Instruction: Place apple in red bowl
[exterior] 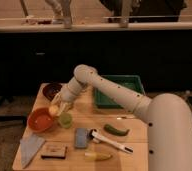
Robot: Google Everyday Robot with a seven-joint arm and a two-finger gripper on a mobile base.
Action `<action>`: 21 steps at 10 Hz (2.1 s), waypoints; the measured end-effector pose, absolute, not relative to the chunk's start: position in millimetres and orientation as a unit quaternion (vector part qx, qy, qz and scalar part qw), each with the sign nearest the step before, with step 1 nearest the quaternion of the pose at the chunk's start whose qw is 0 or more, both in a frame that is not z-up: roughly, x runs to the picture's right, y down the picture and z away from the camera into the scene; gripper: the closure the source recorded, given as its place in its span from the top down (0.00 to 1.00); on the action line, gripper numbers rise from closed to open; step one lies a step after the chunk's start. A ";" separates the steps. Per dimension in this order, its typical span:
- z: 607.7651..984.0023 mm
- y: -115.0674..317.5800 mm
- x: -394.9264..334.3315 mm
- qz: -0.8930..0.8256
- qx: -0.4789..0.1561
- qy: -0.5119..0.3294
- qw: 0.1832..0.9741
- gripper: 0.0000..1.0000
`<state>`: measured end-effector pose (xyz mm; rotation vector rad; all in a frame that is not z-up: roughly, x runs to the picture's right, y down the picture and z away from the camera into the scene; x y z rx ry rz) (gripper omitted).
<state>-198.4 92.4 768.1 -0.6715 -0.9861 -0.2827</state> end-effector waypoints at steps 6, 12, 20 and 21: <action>769.3 92.4 -197.9 -0.129 -0.313 -0.464 0.819 0.00; 778.9 95.4 -263.2 -0.099 -0.275 -0.508 0.811 0.00; 796.4 123.0 -278.9 -0.061 -0.271 -0.518 0.809 0.00; 800.7 127.6 -278.8 -0.057 -0.278 -0.517 0.807 0.02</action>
